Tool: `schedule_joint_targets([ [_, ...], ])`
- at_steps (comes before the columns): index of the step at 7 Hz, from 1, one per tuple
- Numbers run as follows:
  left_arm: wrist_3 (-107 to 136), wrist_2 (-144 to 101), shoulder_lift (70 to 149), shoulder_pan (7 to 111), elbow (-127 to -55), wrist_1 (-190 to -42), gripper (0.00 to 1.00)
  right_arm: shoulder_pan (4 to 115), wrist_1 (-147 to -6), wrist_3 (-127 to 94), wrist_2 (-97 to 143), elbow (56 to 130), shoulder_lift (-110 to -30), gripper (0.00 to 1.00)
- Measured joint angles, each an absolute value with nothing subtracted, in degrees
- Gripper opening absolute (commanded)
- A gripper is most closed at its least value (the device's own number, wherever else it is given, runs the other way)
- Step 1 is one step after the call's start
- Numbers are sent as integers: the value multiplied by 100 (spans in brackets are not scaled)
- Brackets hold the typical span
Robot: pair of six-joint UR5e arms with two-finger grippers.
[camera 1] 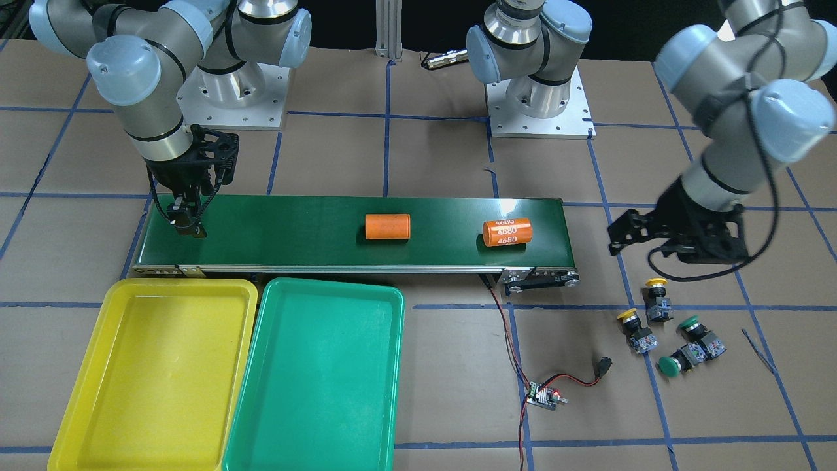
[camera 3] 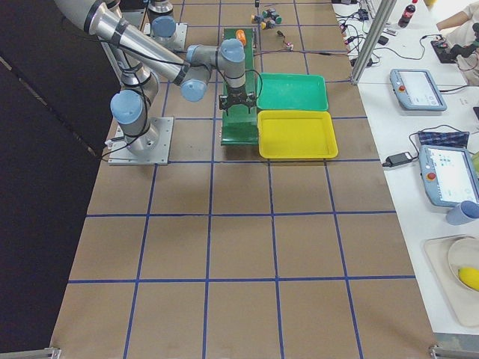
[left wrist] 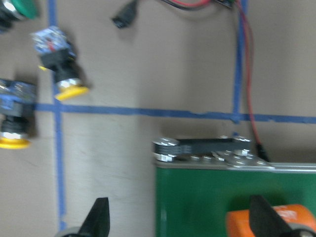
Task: Sort buttons by color to trays
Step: 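Grasp a yellow-capped push button with the left gripper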
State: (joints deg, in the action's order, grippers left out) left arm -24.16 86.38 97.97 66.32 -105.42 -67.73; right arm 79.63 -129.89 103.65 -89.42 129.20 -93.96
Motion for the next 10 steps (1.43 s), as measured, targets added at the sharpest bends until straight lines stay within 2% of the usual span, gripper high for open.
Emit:
schedule_joint_targets([
  [2,-3345,8653,10335,6178,-10549,-6149,100,7963,-13199,10394,-8946,12925,-9389,100],
  [5,-4184,8657,11005,6027,-10494,-5801,100,7963,-13268,10388,-8916,12928,-9379,100],
  [10,-4279,8659,11359,5977,-10532,-5714,97,7958,-13303,10291,-8925,12988,-9308,100],
])
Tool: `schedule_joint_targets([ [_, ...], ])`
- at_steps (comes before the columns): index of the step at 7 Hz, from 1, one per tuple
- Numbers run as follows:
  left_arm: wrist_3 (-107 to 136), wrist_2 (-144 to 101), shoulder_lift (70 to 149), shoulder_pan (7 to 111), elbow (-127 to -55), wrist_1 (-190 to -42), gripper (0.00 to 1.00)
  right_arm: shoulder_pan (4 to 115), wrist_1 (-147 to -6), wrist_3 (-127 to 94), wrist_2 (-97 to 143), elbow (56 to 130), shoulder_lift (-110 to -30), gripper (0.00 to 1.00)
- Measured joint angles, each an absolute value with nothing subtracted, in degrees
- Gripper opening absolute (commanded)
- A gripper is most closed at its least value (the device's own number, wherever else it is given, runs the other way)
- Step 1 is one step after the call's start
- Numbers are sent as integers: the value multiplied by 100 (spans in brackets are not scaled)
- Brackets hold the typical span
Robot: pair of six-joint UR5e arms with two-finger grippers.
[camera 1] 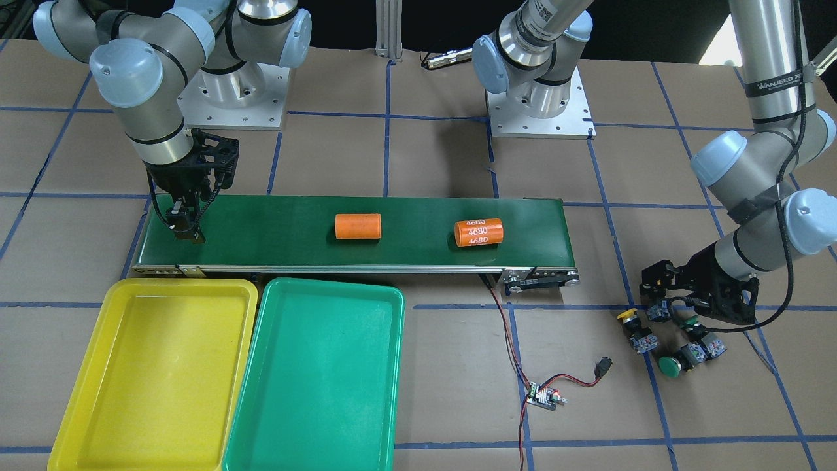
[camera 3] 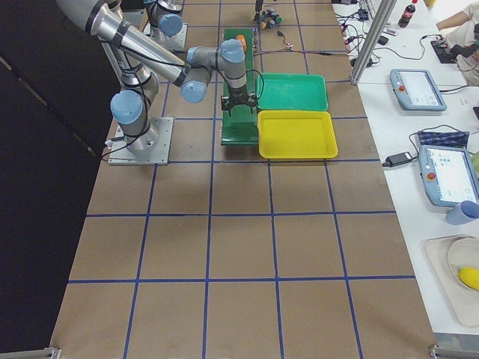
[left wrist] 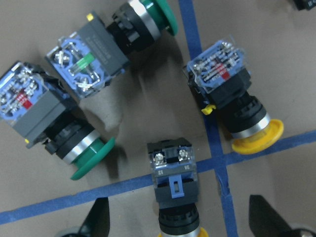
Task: Sort buttons by color to trays
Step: 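Grasp a yellow-capped push button with the left gripper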
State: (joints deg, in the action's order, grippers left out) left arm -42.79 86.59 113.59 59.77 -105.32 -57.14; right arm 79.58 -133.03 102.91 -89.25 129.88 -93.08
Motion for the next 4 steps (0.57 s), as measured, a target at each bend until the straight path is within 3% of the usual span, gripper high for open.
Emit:
schedule_joint_targets([
  [2,-4278,8662,11370,5977,-10578,-5713,88,7956,-13259,9887,-8931,13009,-9304,100],
  [3,-4286,8672,11413,5976,-10555,-5713,43,7959,-13250,9781,-8920,13042,-9303,100],
  [4,-4242,8681,11501,5976,-10509,-5715,4,7964,-13254,9745,-8917,13097,-9308,100],
])
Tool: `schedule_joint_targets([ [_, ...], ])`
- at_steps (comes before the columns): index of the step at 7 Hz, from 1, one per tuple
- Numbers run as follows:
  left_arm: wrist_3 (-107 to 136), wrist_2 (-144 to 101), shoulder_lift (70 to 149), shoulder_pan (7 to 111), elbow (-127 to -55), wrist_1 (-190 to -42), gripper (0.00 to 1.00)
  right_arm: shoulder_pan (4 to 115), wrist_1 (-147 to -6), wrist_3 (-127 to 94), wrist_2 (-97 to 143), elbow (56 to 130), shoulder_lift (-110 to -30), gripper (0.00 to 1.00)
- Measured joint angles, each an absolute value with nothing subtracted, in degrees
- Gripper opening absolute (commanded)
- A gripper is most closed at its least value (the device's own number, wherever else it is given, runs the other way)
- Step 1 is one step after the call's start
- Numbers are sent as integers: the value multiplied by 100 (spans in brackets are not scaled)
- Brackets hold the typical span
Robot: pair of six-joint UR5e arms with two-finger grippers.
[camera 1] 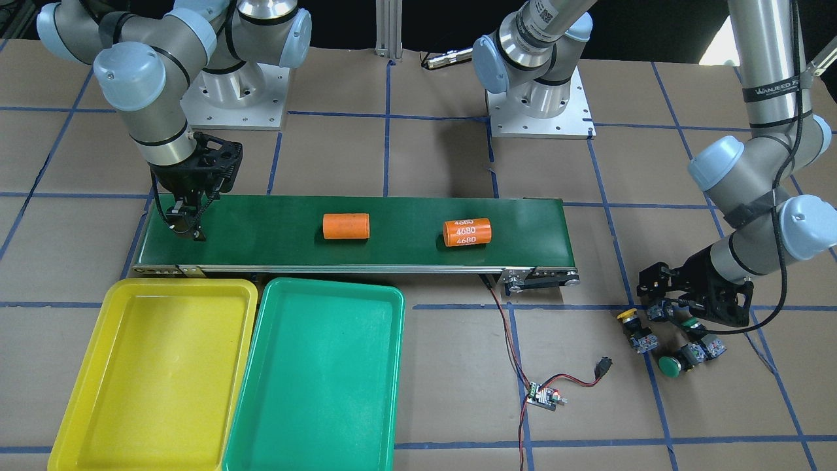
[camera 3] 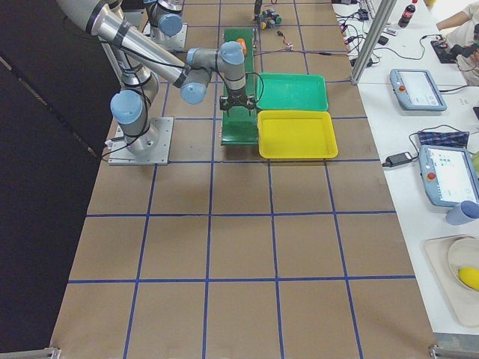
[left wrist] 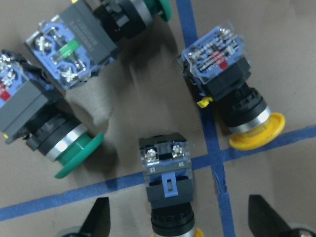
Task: Sort buttons by color to trays
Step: 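Grasp a yellow-capped push button with the left gripper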
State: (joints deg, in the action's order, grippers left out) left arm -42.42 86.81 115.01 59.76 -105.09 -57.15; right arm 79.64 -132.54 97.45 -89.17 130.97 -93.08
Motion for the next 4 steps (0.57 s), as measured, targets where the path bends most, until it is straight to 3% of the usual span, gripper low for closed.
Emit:
schedule_joint_targets([
  [4,-4044,8688,11426,5984,-10439,-5819,0,8409,-13489,9726,-8881,13138,-9170,100],
])
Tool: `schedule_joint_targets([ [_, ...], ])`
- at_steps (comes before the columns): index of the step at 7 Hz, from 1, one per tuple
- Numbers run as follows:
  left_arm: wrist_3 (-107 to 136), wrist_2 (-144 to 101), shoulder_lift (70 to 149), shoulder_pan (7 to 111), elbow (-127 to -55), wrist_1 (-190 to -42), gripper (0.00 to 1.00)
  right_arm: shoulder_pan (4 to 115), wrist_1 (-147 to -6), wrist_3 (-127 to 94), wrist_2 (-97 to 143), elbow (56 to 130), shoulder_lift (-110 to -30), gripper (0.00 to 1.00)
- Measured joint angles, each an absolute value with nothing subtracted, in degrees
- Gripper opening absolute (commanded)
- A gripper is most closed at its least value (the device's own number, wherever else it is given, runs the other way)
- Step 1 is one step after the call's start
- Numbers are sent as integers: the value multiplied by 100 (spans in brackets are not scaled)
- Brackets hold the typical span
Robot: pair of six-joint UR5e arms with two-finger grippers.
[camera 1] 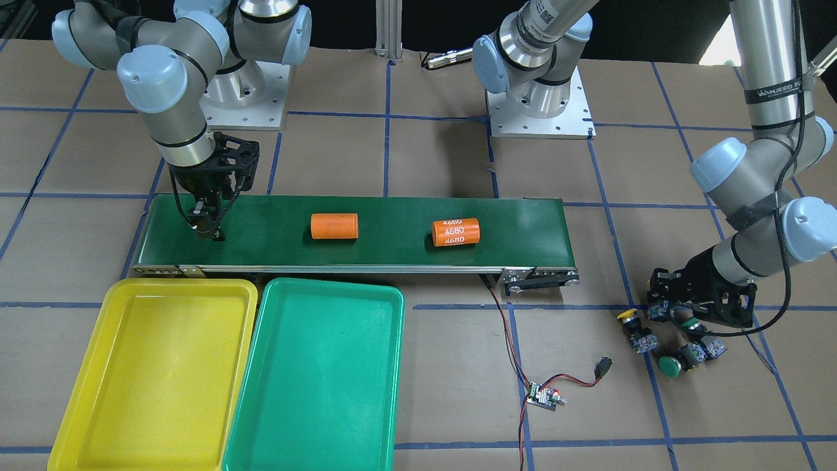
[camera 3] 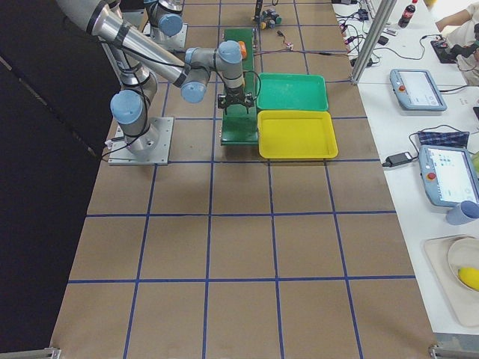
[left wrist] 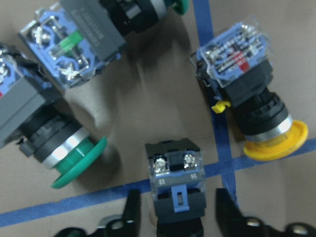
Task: Sort buttons by color to trays
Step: 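Grasp a yellow-capped push button with the left gripper, then place yellow button on conveyor with left gripper while right gripper grasps orange cylinder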
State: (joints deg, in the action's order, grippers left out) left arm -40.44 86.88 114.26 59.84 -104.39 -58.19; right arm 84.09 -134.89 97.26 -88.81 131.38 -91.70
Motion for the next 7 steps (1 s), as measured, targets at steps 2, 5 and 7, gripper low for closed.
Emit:
schedule_joint_targets([
  [2,-3643,8603,10944,6103,-10229,-6469,0,8799,-13794,9612,-8913,13100,-8994,100],
  [5,-2160,8391,9970,7124,-10314,-7192,0,9153,-13964,9409,-8936,13006,-8820,100],
  [7,-1411,8382,9675,8016,-10752,-7185,0,9268,-13964,9383,-8941,12993,-8786,100],
])
